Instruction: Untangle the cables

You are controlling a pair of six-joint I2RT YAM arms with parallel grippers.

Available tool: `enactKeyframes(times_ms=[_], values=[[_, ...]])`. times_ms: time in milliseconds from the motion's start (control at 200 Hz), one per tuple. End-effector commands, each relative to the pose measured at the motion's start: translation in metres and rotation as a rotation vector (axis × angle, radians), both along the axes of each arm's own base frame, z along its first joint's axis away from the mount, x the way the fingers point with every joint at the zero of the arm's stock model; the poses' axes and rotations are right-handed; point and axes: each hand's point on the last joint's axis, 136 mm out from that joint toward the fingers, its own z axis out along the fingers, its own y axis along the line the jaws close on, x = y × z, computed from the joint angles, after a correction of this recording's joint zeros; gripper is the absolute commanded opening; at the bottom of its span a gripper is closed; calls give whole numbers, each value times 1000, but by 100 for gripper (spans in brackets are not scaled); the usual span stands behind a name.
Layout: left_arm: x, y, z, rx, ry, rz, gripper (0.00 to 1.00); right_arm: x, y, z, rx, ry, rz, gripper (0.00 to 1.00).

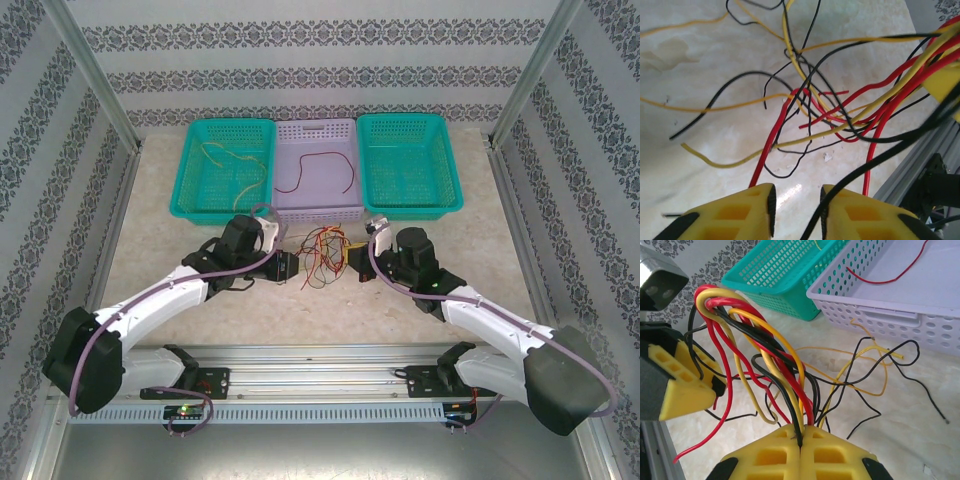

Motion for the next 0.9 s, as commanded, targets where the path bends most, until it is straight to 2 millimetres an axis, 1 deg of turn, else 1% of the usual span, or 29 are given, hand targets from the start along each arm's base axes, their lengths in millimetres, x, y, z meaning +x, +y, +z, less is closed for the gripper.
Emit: enactKeyframes(times_ms=[0, 30, 70, 115, 230, 340, 420, 510, 595, 660, 734, 809, 894], values=[[11, -6, 26, -30, -87, -1, 16, -4, 9, 7, 22, -26, 44, 0], [10, -5, 27, -32, -88, 1, 10, -3, 9, 7, 19, -24, 41, 0], [9, -5, 31, -39, -90, 1, 0, -2, 7, 4, 8, -16, 29, 0], [7, -4, 37, -43, -93, 1, 0, 2, 4, -1, -15, -2, 4, 0], [5, 3, 60, -45, -135, 23, 0, 11, -2, -18, -83, 52, -46, 0], [1, 7, 79, -53, -167, 25, 0, 14, -1, -21, -92, 72, -47, 0], [-1, 7, 85, -58, -169, 22, 0, 13, -1, -22, -92, 73, -46, 9], [-3, 6, 86, -73, -159, 21, 0, 13, -1, -20, -91, 67, -47, 24], [-5, 5, 86, -83, -145, 18, 0, 10, -1, -14, -82, 47, -36, 32], [-6, 5, 89, -88, -144, 18, 0, 8, -2, -6, -63, 19, -33, 42], [-7, 7, 93, -90, -150, 26, 0, 4, 0, 7, -22, -12, -19, 48], [-8, 5, 99, -111, -149, 24, 0, 1, 4, 19, 20, -26, 6, 50], [-8, 2, 105, -149, -145, 23, 0, -8, 20, 31, 76, 5, 86, 51]])
